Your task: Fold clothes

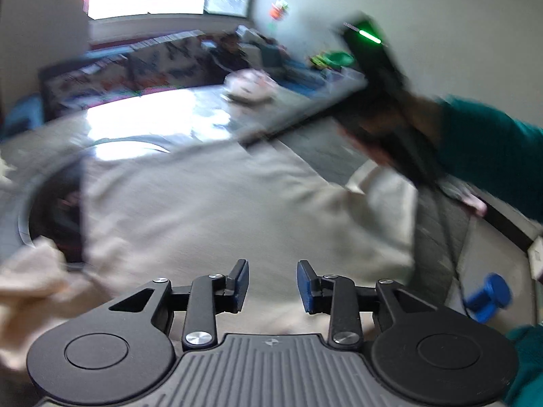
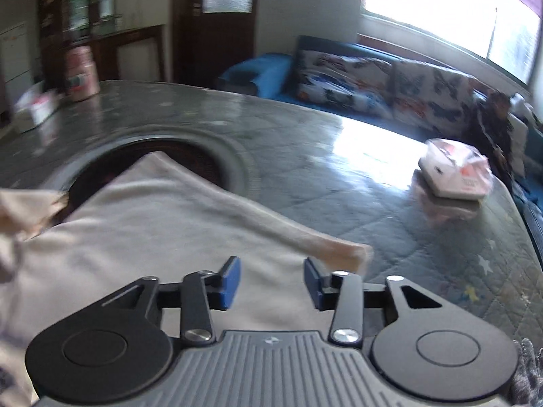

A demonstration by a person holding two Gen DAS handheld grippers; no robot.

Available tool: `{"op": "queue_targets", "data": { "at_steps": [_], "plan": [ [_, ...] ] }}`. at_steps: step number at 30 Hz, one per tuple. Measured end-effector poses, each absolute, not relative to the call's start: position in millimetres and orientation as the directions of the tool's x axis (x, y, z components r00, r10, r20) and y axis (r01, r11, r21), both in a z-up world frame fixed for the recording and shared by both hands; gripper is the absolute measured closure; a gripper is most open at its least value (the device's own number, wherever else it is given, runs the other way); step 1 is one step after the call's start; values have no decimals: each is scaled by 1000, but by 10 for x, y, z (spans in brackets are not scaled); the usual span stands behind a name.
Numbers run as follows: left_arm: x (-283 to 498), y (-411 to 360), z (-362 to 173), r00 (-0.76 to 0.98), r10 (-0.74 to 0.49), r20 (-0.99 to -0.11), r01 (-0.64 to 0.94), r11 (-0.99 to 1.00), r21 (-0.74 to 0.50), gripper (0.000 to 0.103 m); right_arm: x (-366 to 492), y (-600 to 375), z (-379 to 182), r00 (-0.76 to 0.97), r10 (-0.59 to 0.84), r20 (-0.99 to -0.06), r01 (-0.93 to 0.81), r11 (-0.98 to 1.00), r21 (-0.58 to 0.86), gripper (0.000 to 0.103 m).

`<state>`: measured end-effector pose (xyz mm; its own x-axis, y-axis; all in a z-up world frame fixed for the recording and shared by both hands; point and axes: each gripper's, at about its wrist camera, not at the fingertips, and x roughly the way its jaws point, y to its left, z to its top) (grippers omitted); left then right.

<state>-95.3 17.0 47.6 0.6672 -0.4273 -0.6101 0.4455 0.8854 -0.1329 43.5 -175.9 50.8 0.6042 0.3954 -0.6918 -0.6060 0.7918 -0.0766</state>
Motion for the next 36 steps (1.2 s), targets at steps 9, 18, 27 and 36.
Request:
{"op": "queue_targets", "data": {
  "at_steps": [9,18,27,36],
  "plan": [
    [-718,837,600,773,-116,-623,203,977,69,71,-345,-1490,549,533,501,-682,-725,685,-64,47],
    [-580,981,345,723,-69,-687,210,970,124,69,-582,-1384,436,494,506,-707,-757,651,-62,46],
    [-635,1306,376,755,-34,-655,94,994,57,95,-589,-1380,366,485,496,-720,-747,663,-46,46],
    [-927,1997,629,825,84,-560,-157,984,-83,98,-602,-1381,305,493,474,-730,-734,677,-55,46]
  ]
}}
